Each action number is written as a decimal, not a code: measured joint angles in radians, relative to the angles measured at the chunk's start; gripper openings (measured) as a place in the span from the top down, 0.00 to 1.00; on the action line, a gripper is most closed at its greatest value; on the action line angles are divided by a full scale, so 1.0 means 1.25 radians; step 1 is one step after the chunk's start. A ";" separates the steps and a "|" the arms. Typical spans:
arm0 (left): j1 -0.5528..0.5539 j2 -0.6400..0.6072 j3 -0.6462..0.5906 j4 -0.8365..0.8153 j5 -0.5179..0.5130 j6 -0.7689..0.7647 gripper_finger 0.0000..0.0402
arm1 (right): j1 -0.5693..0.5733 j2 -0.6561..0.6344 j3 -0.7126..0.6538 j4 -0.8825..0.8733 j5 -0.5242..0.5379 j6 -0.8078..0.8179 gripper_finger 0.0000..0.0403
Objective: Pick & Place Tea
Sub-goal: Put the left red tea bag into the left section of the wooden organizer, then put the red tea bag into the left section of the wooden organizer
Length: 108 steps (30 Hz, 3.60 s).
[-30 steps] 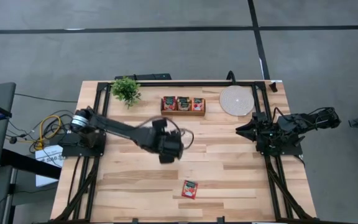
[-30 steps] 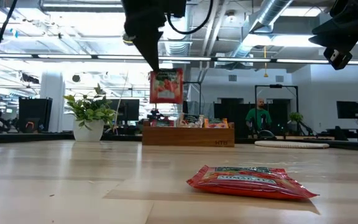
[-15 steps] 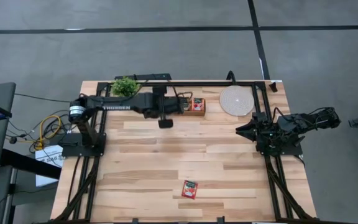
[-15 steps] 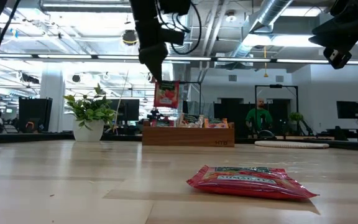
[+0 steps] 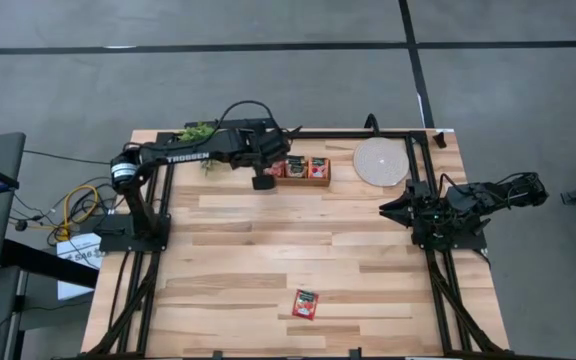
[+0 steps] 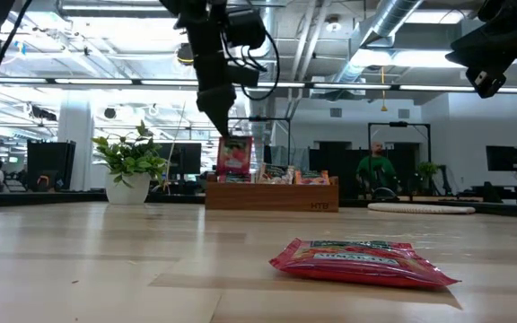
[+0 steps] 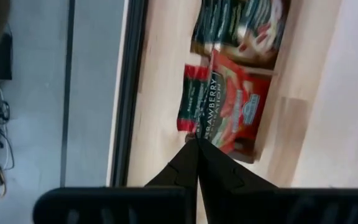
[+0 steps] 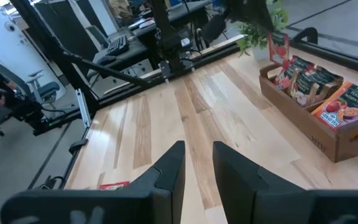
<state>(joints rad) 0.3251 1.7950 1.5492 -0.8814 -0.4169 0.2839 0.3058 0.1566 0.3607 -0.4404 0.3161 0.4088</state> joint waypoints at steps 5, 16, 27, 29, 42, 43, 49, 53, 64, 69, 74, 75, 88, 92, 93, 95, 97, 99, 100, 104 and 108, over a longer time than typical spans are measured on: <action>0.017 0.000 -0.041 0.053 0.002 0.016 1.00 | 0.000 0.000 0.000 0.000 0.000 0.000 0.81; 0.059 0.004 -0.061 0.102 0.039 0.037 1.00 | 0.000 0.000 0.000 0.000 0.000 0.001 0.81; 0.088 0.010 -0.061 0.104 0.109 0.039 1.00 | 0.000 0.000 0.000 0.000 0.000 0.001 0.81; 0.093 0.021 -0.061 0.096 0.110 0.039 1.00 | 0.000 0.000 0.000 0.000 0.000 0.001 0.81; 0.105 0.070 -0.062 0.115 0.121 0.043 1.00 | 0.000 0.000 0.000 0.000 0.000 0.001 0.81; 0.106 0.070 -0.062 0.114 0.122 0.039 1.00 | 0.000 0.000 0.000 0.000 0.000 0.001 0.81; 0.106 0.070 -0.062 0.115 0.135 0.030 1.00 | 0.000 0.000 0.000 0.000 0.000 0.001 0.81; 0.107 0.070 -0.062 0.118 0.135 0.011 1.00 | 0.000 0.000 0.000 0.000 0.000 0.001 0.81; 0.106 0.070 -0.062 0.117 0.143 -0.006 0.91 | 0.000 0.000 0.000 0.000 0.000 0.001 0.81; 0.106 0.069 -0.062 0.110 0.133 -0.005 0.81 | 0.000 0.000 0.000 0.000 0.000 0.001 0.81; 0.084 0.033 -0.061 0.047 0.118 -0.069 0.76 | 0.000 0.000 0.000 0.000 0.000 0.001 0.81; 0.071 0.020 -0.061 0.022 0.139 -0.101 0.75 | 0.000 0.000 0.000 0.000 0.000 0.001 0.81; -0.289 0.015 -0.060 0.083 0.430 -0.146 0.75 | 0.000 0.000 0.000 0.000 0.000 0.001 0.81; -0.357 0.062 -0.060 0.136 0.425 -0.165 0.75 | 0.000 0.000 0.000 0.000 -0.001 0.001 0.81; -0.371 0.078 -0.060 0.146 0.425 -0.176 0.75 | 0.000 0.000 0.000 0.000 -0.001 0.001 0.81; -0.395 0.103 -0.060 0.171 0.426 -0.196 0.75 | 0.000 0.000 0.000 0.000 -0.001 0.001 0.81; -0.419 0.126 -0.060 0.207 0.435 -0.217 0.75 | 0.000 0.000 0.000 0.000 -0.001 0.001 0.81; -0.443 0.147 -0.060 0.249 0.438 -0.237 0.75 | 0.000 0.000 0.000 0.000 -0.001 0.001 0.81; -0.455 0.153 -0.061 0.269 0.438 -0.243 0.75 | 0.000 0.000 0.000 0.000 -0.002 0.001 0.81; -0.494 0.177 -0.061 0.351 0.426 -0.280 0.75 | 0.000 0.000 0.000 0.001 -0.003 0.001 0.81; -0.518 0.196 -0.061 0.397 0.387 -0.316 0.75 | 0.000 0.000 0.000 0.006 -0.003 0.007 0.81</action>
<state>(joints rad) -0.3226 2.0397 1.4735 -0.3850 0.0672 -0.1116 0.3061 0.1567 0.3607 -0.4329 0.3126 0.4175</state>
